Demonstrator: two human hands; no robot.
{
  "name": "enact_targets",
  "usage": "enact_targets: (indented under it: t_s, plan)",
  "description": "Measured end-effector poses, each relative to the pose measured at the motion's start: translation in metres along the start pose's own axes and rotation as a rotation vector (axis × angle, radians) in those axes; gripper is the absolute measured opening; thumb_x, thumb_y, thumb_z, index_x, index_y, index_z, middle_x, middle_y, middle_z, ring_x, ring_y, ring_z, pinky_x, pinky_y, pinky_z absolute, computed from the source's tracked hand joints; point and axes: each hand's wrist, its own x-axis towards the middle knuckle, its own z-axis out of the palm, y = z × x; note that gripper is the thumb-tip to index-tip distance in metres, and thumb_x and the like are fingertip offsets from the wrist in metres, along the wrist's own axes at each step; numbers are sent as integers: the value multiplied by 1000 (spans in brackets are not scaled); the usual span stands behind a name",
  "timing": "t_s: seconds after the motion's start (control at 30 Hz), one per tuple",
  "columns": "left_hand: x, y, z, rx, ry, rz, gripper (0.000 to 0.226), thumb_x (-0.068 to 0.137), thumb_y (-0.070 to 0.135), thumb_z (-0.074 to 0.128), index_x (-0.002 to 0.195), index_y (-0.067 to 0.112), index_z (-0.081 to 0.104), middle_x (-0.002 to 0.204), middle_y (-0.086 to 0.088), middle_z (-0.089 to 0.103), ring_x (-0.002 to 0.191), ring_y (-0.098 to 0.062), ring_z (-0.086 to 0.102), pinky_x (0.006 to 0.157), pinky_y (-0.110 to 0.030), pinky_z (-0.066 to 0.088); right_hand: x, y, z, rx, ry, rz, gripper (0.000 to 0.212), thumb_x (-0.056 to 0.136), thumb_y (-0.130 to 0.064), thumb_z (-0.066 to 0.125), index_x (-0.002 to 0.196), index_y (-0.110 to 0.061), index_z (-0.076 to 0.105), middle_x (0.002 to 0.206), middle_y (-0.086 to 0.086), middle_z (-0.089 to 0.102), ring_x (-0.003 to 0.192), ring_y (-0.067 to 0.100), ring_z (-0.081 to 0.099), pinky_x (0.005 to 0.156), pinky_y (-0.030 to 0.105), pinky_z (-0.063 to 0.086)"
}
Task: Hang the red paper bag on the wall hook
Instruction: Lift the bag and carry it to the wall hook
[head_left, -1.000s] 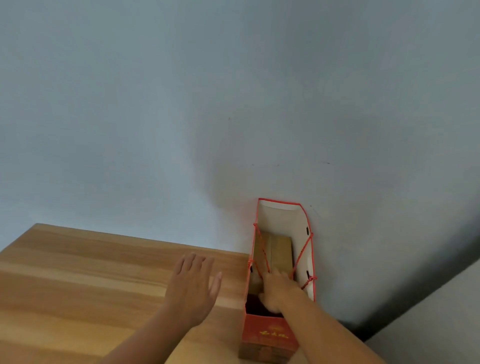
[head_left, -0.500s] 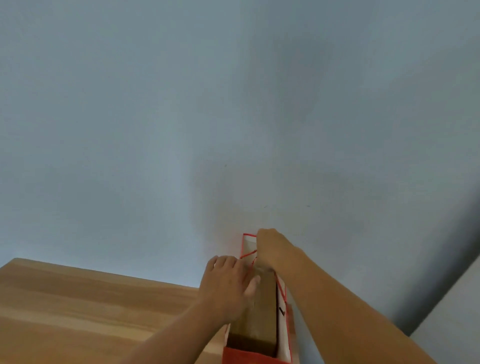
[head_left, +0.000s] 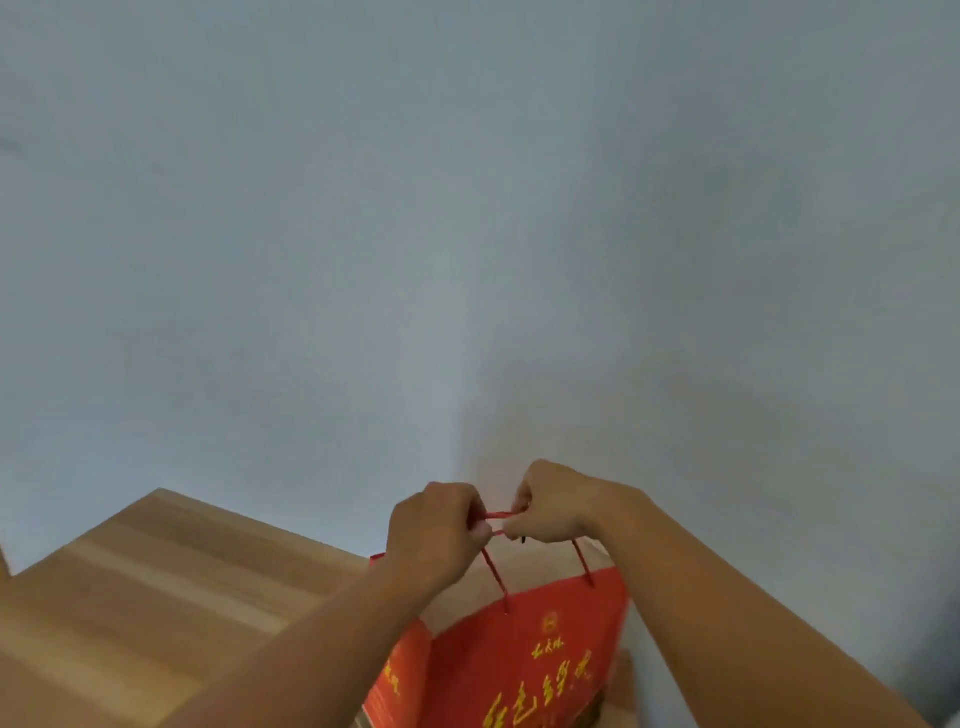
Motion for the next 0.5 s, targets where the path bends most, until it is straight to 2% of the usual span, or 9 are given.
enact_targets:
  t_s: [0.1, 0.2, 0.27, 0.37, 0.5]
  plan:
    - [-15, -35, -47, 102, 14, -14, 11, 81, 32, 63, 90, 30, 71, 83, 9, 73, 76, -13, 65, 67, -33, 53, 1, -33, 13, -171, 131, -187, 15, 94, -20, 65, 100, -7, 70, 99, 11, 71, 87, 29, 69, 80, 43, 59]
    - [-40, -67, -88, 268, 27, -38, 12, 84, 32, 61, 92, 29, 69, 81, 9, 73, 74, -13, 65, 68, -32, 51, 8, -77, 33, -306, 221, -369, 7, 98, -6, 58, 102, -7, 63, 101, 12, 67, 87, 29, 67, 76, 42, 57]
    - [-59, -91, -115, 310, 18, -109, 9, 85, 33, 60, 89, 30, 67, 80, 10, 72, 73, -12, 64, 66, -31, 50, 11, -108, 45, -355, 231, -482, 11, 96, 0, 58, 103, -7, 62, 100, 11, 63, 82, 26, 63, 69, 39, 53]
    - [-94, -129, -151, 342, 34, -197, 8, 82, 38, 60, 87, 33, 64, 77, 12, 69, 71, -10, 61, 67, -33, 53, 8, -157, 61, -343, 264, -654, 13, 99, -5, 53, 109, -9, 59, 98, 9, 55, 77, 23, 52, 65, 36, 43]
    - [-138, -180, -191, 400, 104, -304, 4, 82, 34, 64, 85, 32, 64, 75, 12, 68, 72, -7, 60, 58, -24, 44, 2, -233, 89, -288, 283, -816, 18, 100, -11, 52, 117, -12, 57, 111, 7, 54, 92, 26, 55, 68, 36, 41]
